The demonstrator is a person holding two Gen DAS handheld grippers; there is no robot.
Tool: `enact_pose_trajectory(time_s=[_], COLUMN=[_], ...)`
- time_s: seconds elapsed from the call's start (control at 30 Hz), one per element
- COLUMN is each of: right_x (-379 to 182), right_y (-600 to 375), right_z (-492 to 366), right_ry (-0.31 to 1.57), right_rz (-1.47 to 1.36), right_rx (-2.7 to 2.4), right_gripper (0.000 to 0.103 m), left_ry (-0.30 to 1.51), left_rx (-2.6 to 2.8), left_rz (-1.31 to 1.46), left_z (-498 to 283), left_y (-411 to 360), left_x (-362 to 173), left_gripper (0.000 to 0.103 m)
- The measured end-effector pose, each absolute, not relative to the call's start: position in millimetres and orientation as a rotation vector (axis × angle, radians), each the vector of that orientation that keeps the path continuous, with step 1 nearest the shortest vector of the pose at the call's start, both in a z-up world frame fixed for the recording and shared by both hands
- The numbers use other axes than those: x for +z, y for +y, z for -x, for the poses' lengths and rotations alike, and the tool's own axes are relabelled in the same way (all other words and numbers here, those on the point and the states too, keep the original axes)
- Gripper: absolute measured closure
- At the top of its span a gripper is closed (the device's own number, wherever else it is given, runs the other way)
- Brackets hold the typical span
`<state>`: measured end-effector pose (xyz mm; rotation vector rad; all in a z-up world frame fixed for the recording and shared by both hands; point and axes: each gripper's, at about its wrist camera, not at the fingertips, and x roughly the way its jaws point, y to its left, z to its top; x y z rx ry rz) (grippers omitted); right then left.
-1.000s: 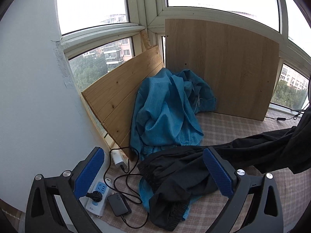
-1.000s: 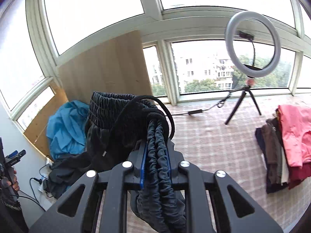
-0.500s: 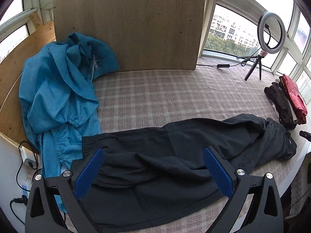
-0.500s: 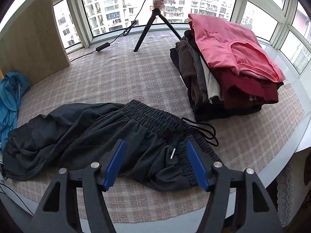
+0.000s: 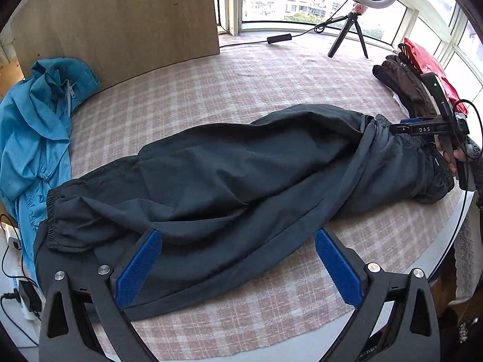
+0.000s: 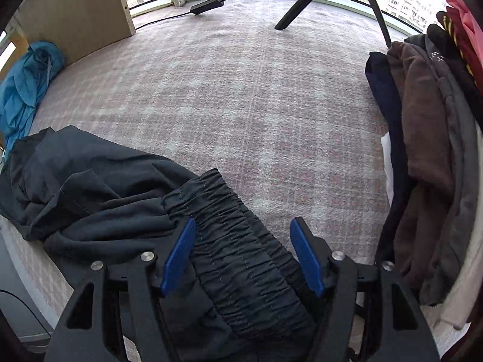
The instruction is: Fold clothes
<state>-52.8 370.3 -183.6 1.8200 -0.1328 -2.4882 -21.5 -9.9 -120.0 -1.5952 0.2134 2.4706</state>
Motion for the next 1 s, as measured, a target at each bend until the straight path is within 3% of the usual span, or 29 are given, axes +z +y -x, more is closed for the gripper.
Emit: enact_pose_trajectory(time_s=[0.03,0.1,0.17,0.4,0.53,0.6,0.63,0.67,0.7,0.8,0.9,1.0], right_x=[-186.2,-176.8,-161.1,-50.7,-34.1,-51.0,-59.8,-70.7,-81.5,-117.3,-146.8,-160.4], right_y=[367.0,361.7,357.5,360.1,375.9,376.4,377.4,382.8,388.2,415.9,437.6,435.3], right_z=[57.4,51.7,42.7,-42.1,-109.9,-124.3,-130.4,-129.4,-128.5,-124.0,-120.8,-111.3], right_ry=[-0.124,-0.118,-0.106,-0.188,-0.343,-0.299,-0.281,-0.293,-0.305,-0.427,-0.672,-0.651], right_rz=[-1.805,-1.729,-1.664,-1.36,-1.449,-1.585,-1.651,-1.694,-1.738,-1.881,-1.906,-1.876], right_rx=[-2.452,-2.435,-2.442,-2.576,-2.554,-2.627,-2.66,-2.681,-2.702,-2.742,-2.728,-2.749], right_gripper=[0.039,0.051,0.098,0.1,0.1,0.091,0.07,0.042,0.033,0.031,0.031,0.032], left_ry=[0.208,0.196,0.184,0.227,0.243,0.247,0.275,0.313,0.354,0.479,0.595,0.741], left_rx=[2.486,2.51,2.532,2.548,2.46,2.359,2.32,2.285,2.245,2.129,2.019,1.996], left_rz=[1.606,1.628,1.651,1.636,1.61,1.62,1.612,1.599,1.589,1.548,1.494,1.507], left_z=[20.5,20.1,20.1,33.1,49.4,61.7,65.6,68.8,70.7,71.6,70.1,76.2], left_y=[-9.9,-14.5,-20.2,-30.4,-24.6,-6.8,6.5,21.0,38.3,94.0,148.4,180.9], left_x=[-119.3,-117.7,-116.0,-105.2,-107.6,-117.4,-123.2,-129.3,-136.0,-155.1,-172.3,-196.2], left_gripper=[0.001,0.001,0.001,0.001,0.001,0.001,0.001,0.001,0.001,0.001,0.001,0.004])
